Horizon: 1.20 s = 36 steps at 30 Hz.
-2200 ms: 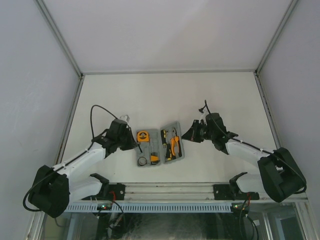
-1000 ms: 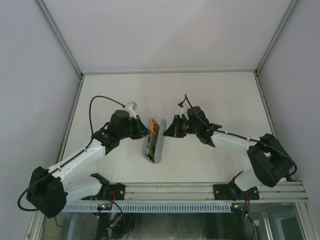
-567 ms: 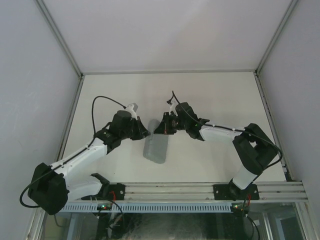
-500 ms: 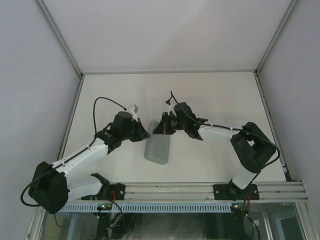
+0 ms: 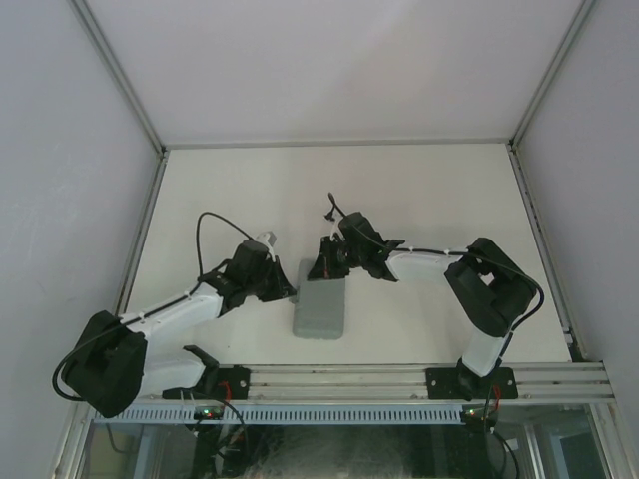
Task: Sort the tools into containers
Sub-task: Close the storage box at the center of the board.
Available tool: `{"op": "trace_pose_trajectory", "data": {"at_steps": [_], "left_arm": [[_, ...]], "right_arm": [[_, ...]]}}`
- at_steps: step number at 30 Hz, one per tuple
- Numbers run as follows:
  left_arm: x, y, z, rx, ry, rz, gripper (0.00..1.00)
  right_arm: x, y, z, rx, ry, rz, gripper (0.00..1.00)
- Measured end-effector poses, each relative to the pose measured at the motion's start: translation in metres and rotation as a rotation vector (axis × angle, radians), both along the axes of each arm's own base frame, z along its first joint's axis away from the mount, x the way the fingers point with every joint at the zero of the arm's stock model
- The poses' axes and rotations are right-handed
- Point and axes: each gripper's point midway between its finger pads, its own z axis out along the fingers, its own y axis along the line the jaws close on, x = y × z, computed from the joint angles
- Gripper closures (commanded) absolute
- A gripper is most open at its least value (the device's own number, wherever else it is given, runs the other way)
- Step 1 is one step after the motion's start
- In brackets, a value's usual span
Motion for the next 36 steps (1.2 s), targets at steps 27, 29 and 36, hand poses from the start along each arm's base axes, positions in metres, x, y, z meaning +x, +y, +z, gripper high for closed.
{"op": "trace_pose_trajectory", "data": {"at_steps": [27, 29, 36], "left_arm": [[0.003, 0.003, 0.02, -0.048, -0.092, 0.038, 0.43], [0.003, 0.003, 0.018, -0.045, -0.087, 0.037, 0.4], [0.002, 0.004, 0.009, -0.028, -0.06, 0.036, 0.33]], "right_arm": [[-0.008, -0.071, 0.022, -0.197, -0.204, -0.097, 0.56], [-0.014, -0.078, 0.01, -0.226, -0.18, -0.101, 0.55], [-0.016, -0.079, 0.001, -0.233, -0.145, -0.113, 0.5]]}}
